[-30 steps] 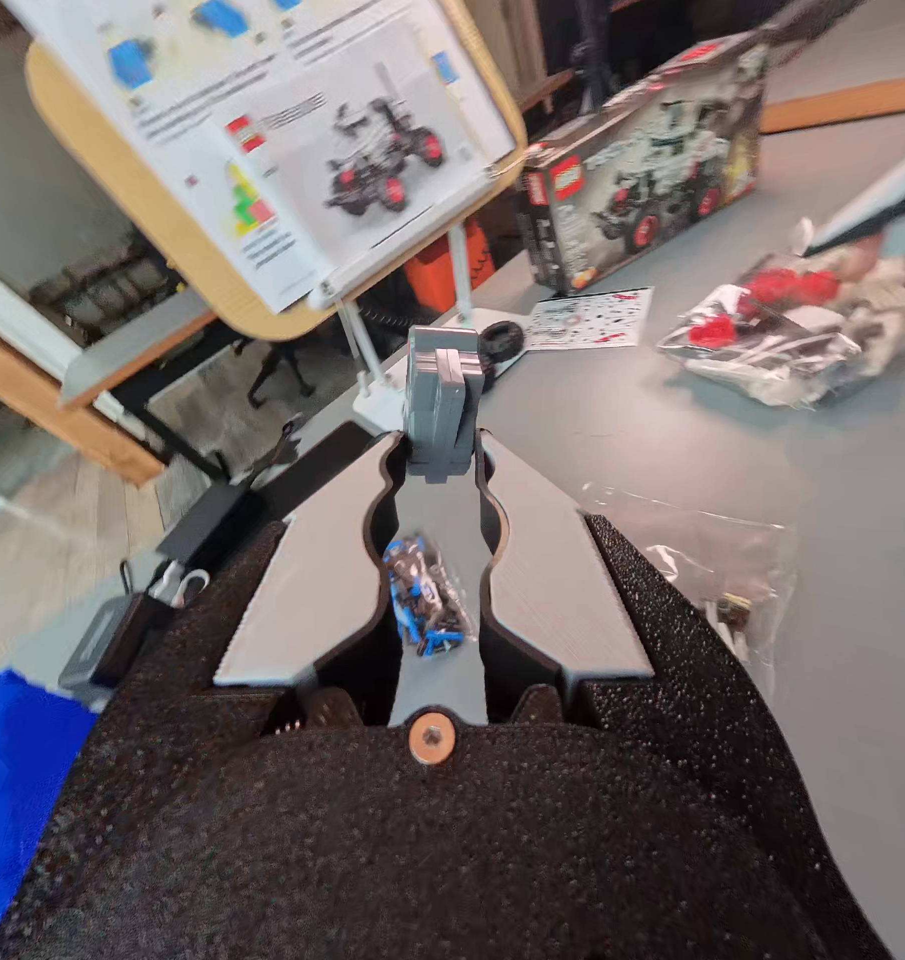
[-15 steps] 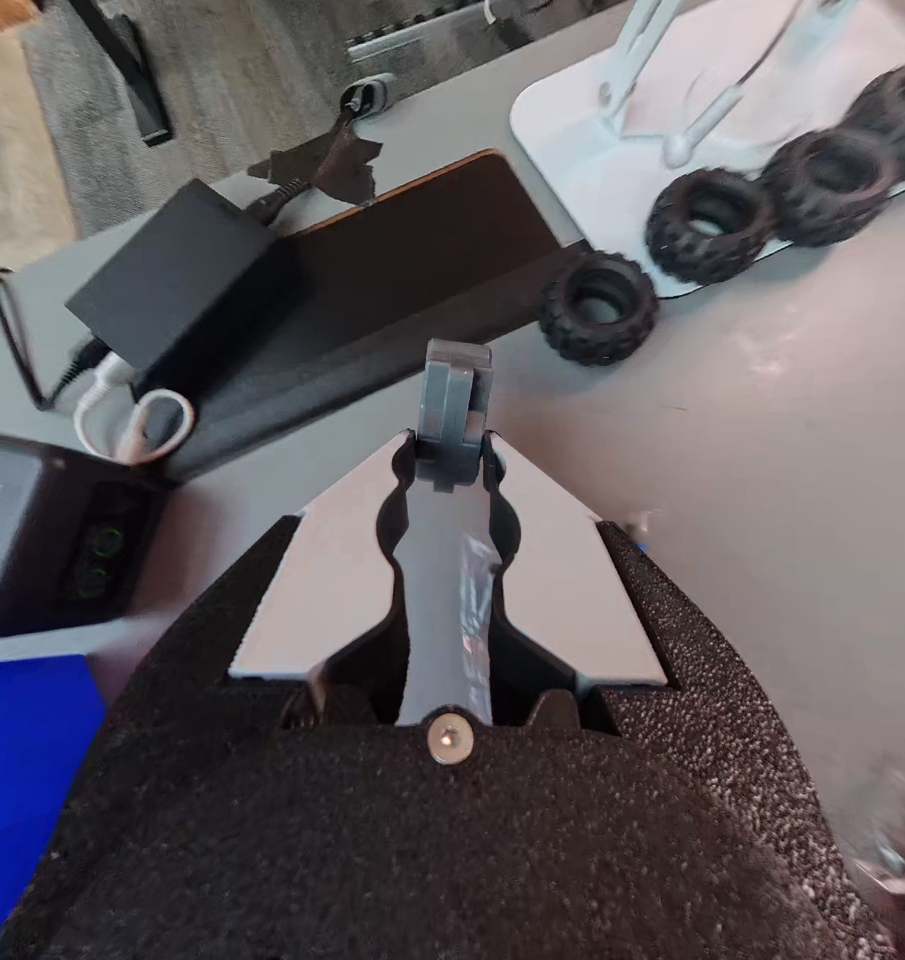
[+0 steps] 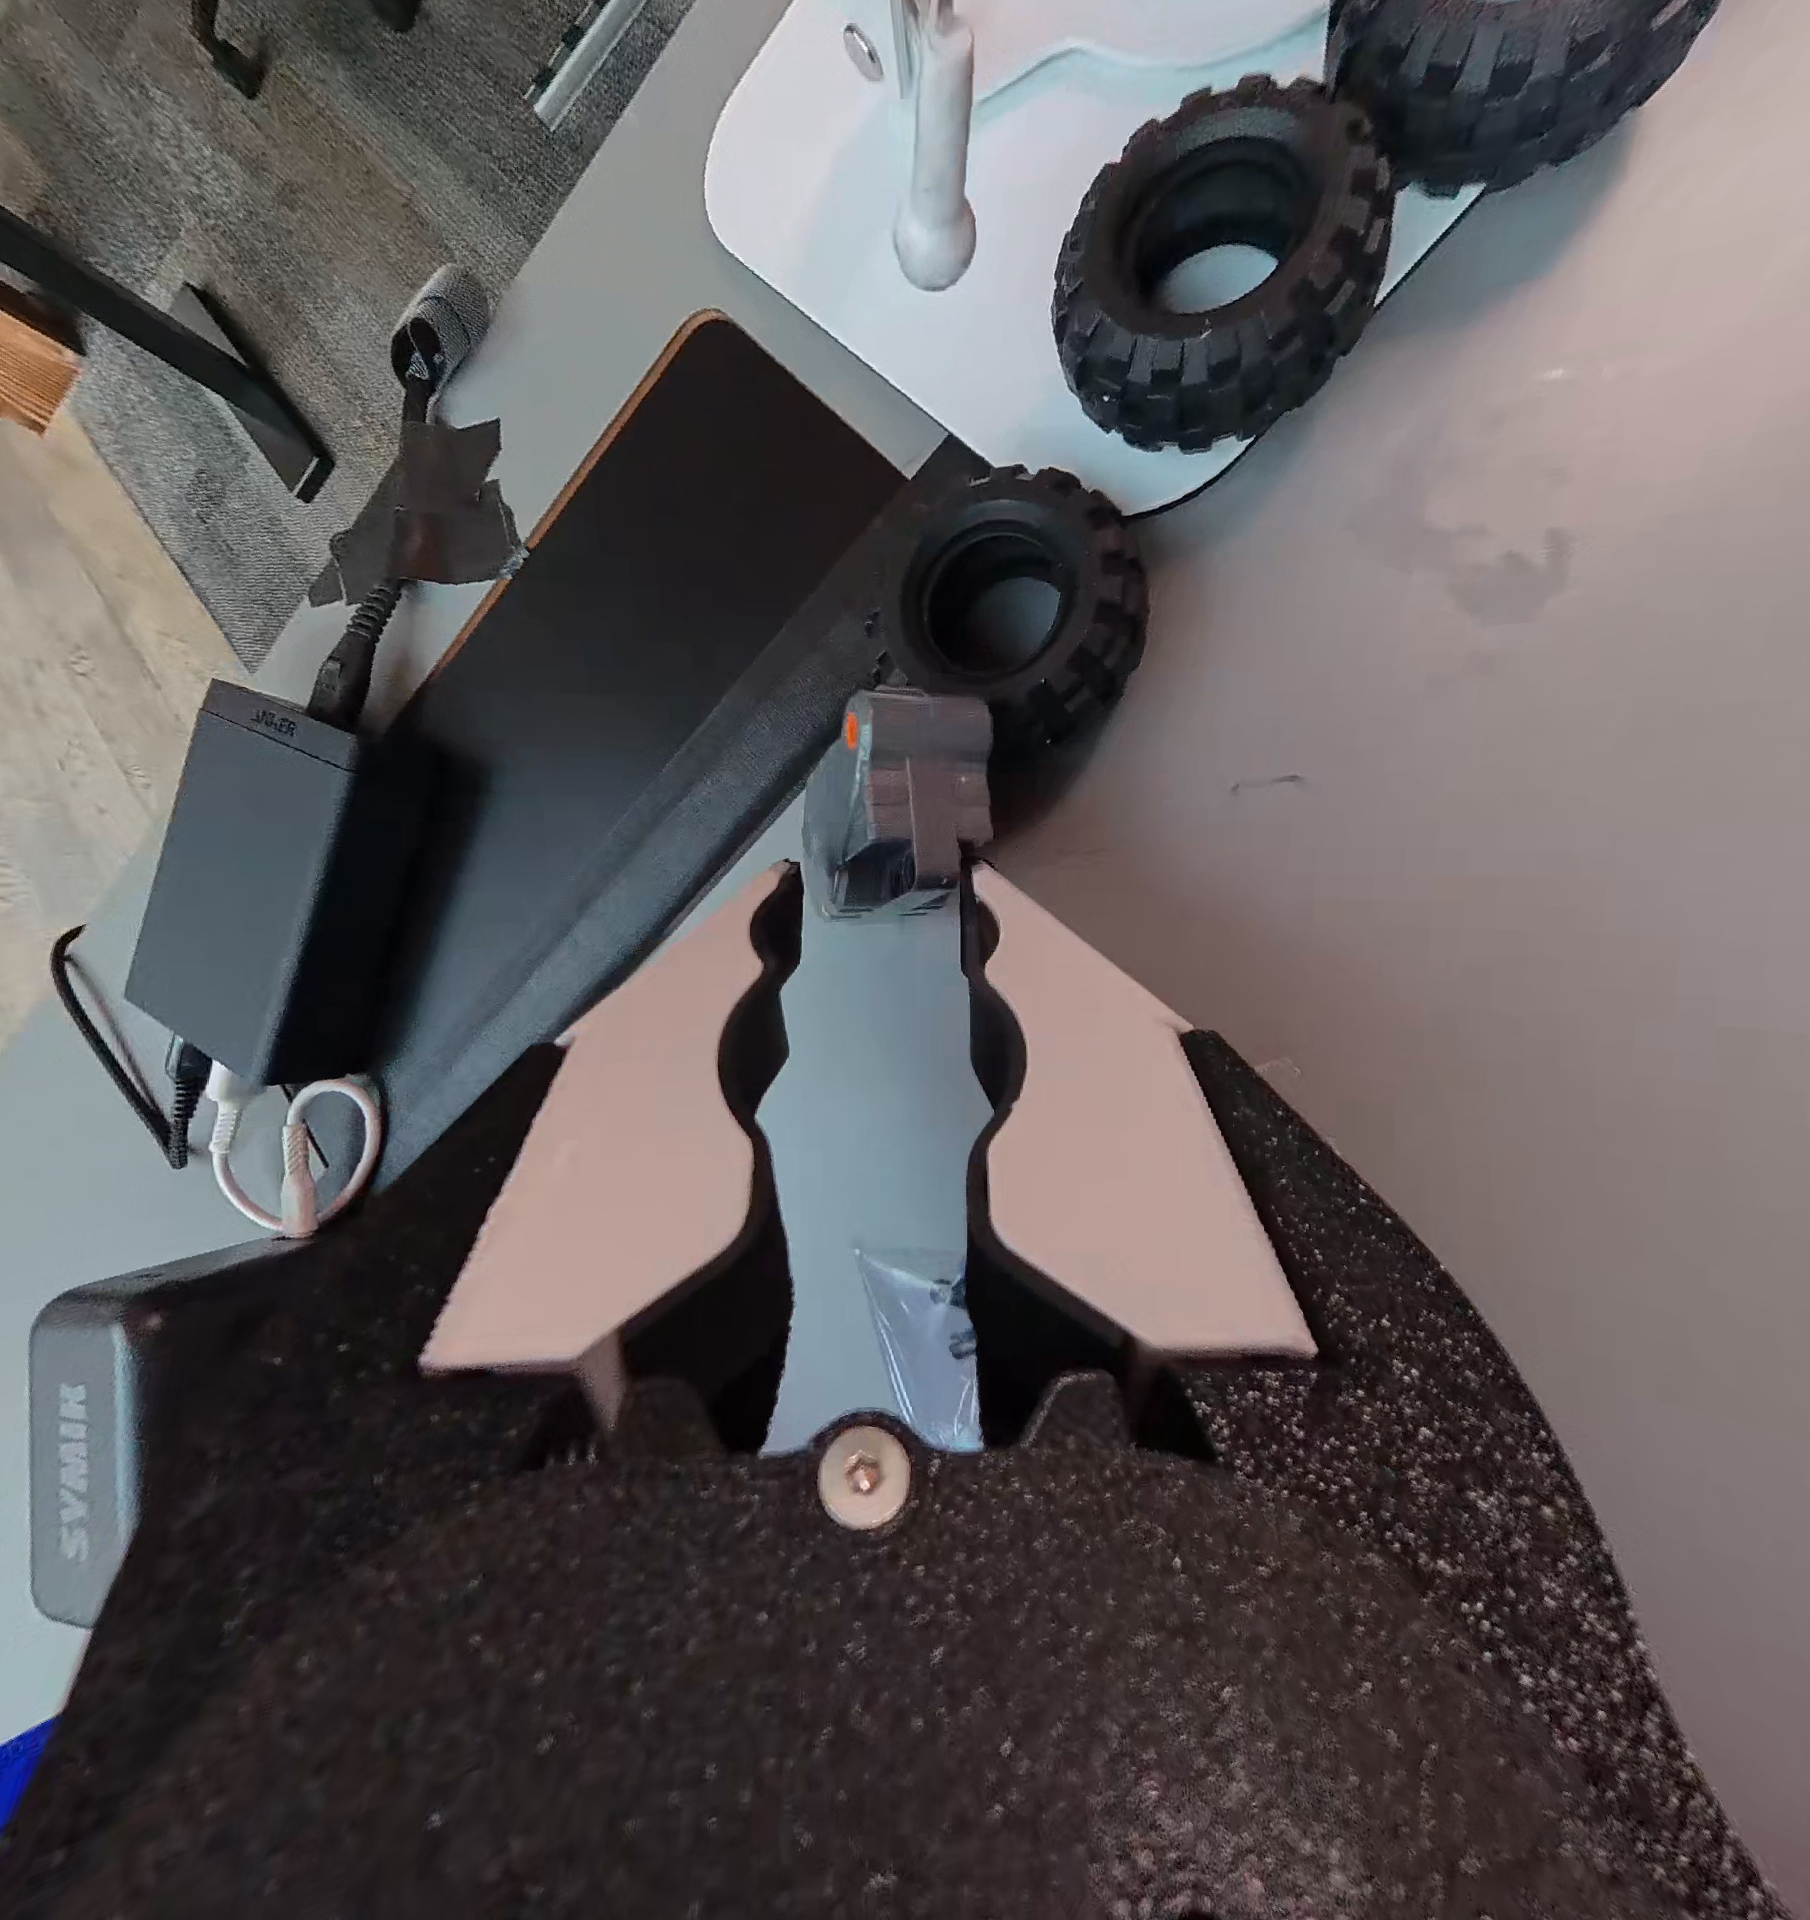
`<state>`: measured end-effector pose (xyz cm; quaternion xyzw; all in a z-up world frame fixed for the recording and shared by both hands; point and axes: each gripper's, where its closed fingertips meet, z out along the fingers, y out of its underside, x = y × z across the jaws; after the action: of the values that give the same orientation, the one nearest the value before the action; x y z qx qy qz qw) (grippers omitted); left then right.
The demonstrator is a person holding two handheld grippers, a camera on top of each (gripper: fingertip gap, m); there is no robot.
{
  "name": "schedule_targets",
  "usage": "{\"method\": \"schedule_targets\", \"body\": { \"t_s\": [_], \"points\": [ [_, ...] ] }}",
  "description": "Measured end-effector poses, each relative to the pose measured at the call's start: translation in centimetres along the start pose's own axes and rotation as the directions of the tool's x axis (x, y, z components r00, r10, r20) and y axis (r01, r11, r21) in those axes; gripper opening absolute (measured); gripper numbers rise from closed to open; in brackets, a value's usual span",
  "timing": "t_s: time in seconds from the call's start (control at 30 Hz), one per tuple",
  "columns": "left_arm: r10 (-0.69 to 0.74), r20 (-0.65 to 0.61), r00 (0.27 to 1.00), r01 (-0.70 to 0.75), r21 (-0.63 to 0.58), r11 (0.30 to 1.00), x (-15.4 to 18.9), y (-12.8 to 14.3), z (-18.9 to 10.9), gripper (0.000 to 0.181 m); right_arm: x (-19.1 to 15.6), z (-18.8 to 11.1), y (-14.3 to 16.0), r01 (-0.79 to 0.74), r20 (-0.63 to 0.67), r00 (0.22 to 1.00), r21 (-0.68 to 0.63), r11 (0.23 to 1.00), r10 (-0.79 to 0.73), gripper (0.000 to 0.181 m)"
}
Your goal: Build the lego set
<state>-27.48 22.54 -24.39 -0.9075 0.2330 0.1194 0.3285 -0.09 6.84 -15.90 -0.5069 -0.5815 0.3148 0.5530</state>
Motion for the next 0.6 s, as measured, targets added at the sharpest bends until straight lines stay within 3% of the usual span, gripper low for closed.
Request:
{"method": "schedule_targets", "body": {
  "t_s": [0.17,0.37,0.6],
  "points": [
    [-0.055,-0.052,0.997,0.056,0.015,0.998,-0.4,0.7,-1.8,0.036,3.3,-1.5,-1.0,-0.126,-0.073,0.989,0.074,0.989,0.131,0.047],
    [-0.101,-0.209,0.973,0.115,0.054,0.992,1.8,0.6,-1.6,0.043,6.2,-3.0,-1.4,-0.222,-0.135,0.961,0.148,0.964,0.242,0.044],
    [-0.091,-0.116,0.989,0.095,0.030,0.995,0.6,0.4,-0.2,0.022,8.5,-4.5,-1.4,-0.194,-0.221,0.949,0.152,0.969,0.225,0.043]
  ]
}}
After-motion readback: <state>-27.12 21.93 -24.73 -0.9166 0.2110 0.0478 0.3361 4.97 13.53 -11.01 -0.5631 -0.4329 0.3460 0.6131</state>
